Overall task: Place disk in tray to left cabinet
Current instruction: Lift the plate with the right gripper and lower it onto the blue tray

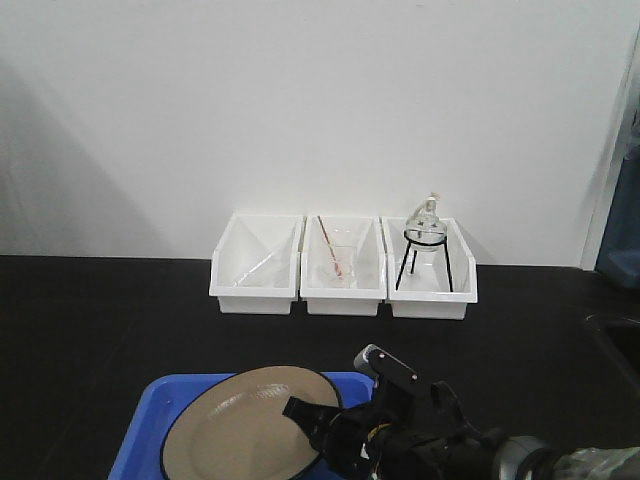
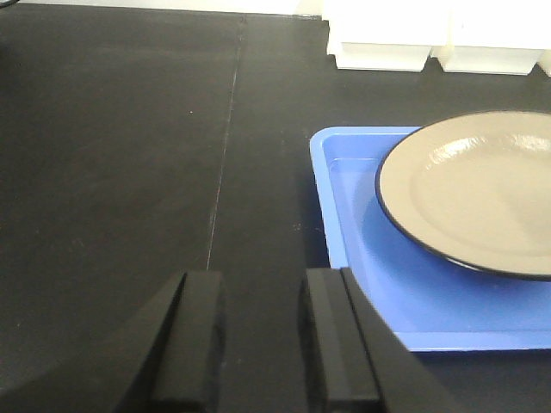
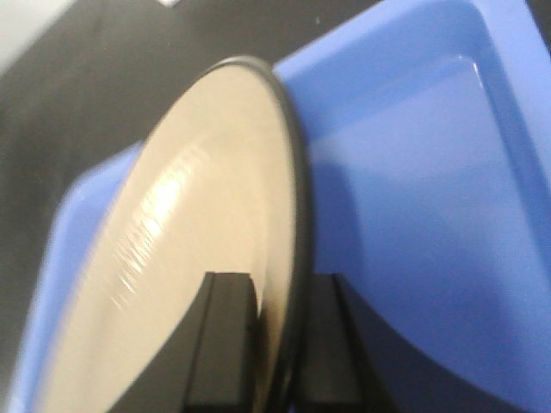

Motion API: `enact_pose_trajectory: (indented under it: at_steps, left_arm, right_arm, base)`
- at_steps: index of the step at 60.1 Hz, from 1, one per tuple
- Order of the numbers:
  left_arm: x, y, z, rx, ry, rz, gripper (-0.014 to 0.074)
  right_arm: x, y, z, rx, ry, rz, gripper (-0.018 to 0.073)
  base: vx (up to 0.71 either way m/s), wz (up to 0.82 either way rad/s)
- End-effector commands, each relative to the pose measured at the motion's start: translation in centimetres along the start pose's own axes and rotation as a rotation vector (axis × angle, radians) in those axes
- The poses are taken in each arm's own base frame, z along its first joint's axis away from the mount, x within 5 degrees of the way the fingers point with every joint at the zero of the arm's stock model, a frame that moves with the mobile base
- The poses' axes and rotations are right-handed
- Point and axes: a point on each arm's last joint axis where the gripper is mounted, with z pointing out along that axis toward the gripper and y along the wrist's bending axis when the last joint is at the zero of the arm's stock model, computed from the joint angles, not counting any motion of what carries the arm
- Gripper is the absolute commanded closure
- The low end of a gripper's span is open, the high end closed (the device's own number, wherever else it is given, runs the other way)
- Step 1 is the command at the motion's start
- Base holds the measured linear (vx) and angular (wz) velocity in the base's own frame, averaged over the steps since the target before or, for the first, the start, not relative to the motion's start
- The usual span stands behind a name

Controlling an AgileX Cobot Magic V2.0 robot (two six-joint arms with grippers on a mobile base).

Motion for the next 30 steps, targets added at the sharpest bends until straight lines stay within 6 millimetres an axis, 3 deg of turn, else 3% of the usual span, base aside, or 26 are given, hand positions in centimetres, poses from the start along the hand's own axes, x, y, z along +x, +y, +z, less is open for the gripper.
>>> enact_pose_trajectory:
  at_steps: [1, 12, 30]
  left_arm:
    - [-1.7, -0.1, -0.3, 0.009, -0.098, -0.007, 0.0231]
    - [-1.7, -0.1, -0.3, 0.009, -0.098, -0.007, 0.0231]
    - [-1.7, -0.1, -0.3, 0.009, -0.097, -0.007, 0.0231]
  right_arm:
    - [-2.2, 1.8, -1.4, -0.079, -0.084, -0.076, 0.0214]
    - [-2.8, 2.4, -2.3, -0.088, -0.099, -0.175, 0.0034]
    - [-7.4, 2.1, -6.1, -0.069, -0.197, -0.238, 0.0030]
  base:
    - [0.00, 0.00]
    - [0.00, 0.00]
    - [0.00, 0.00]
